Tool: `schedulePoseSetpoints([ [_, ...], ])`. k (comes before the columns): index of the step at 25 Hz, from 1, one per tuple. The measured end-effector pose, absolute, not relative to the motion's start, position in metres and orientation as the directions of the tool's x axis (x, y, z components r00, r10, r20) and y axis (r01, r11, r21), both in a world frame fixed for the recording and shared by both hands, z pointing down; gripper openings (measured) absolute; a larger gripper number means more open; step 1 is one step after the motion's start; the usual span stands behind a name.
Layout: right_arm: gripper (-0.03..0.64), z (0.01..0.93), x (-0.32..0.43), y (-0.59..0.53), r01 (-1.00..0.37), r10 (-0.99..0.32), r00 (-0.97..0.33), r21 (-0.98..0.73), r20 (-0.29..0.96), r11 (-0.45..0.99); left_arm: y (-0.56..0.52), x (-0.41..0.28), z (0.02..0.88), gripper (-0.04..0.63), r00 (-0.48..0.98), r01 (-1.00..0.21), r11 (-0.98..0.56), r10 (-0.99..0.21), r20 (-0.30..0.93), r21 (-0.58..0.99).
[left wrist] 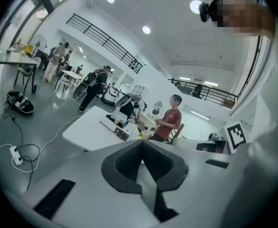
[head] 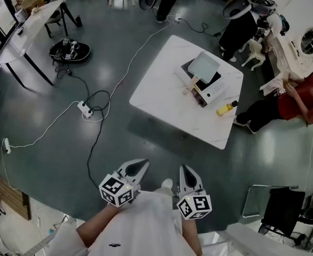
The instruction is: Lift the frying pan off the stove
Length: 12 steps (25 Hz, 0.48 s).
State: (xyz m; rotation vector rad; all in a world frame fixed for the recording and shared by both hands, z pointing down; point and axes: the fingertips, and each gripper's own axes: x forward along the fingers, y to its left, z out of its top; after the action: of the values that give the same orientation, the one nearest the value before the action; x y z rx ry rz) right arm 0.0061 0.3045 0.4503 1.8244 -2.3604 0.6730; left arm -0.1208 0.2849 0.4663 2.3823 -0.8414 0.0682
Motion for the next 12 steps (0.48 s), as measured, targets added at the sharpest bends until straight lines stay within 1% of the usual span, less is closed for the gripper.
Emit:
schedulePoseSetpoints([
  [4,0.000,0.434,0.021,0.323,-0.936,-0.890,-0.340,-0.200,0.305,0.289,0.303,-0.094,0.455,0.002,0.779,-0.606,-0.604,-0.581,0.235,0.518],
  [7,0.000,0.427,0.045,0.334,-0.925,-0.880,-0.377,-0.161,0.289,0.343,0.317,-0.057,0.443,0.002,0.773,-0.611,-0.606,-0.597,0.216,0.510],
  [12,0.000,0.430,0.088,0.344,-0.913,-0.871,-0.405,-0.170,0.277,0.370,0.333,-0.002,0.426,0.002,0.764,-0.623,-0.626,-0.616,0.192,0.469],
])
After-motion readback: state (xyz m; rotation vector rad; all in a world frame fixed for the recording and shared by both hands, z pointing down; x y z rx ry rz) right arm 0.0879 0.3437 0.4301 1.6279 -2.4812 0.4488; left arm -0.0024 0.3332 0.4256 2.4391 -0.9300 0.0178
